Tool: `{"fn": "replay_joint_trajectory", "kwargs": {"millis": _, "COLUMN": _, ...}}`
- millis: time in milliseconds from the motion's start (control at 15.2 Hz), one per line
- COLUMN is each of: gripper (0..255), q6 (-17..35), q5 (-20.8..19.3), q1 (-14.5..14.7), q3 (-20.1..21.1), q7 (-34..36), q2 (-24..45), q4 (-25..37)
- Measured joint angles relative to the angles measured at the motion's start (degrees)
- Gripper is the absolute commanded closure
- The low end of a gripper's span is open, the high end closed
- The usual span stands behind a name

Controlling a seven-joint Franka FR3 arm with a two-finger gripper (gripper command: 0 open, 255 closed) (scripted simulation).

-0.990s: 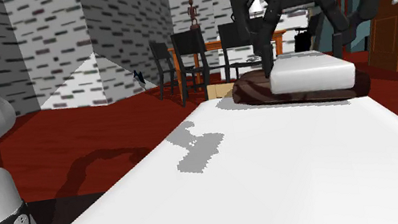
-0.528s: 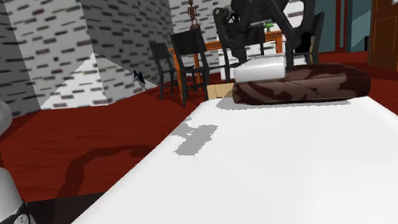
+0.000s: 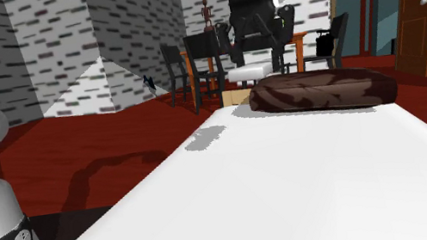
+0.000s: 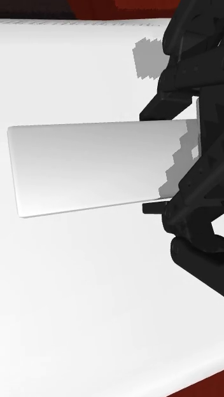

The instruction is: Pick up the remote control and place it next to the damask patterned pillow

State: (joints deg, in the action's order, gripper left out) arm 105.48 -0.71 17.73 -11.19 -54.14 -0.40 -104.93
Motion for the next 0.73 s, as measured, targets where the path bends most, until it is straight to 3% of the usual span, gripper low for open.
{"fn": "replay_joint_trajectory", "kwargs": {"millis": 726, "gripper": 255, "q6": -0.99, "q5": 0.01, "q1": 7.18, "q3": 7.17, "q7": 14.36, "q2": 2.76, "q4": 3.57}}
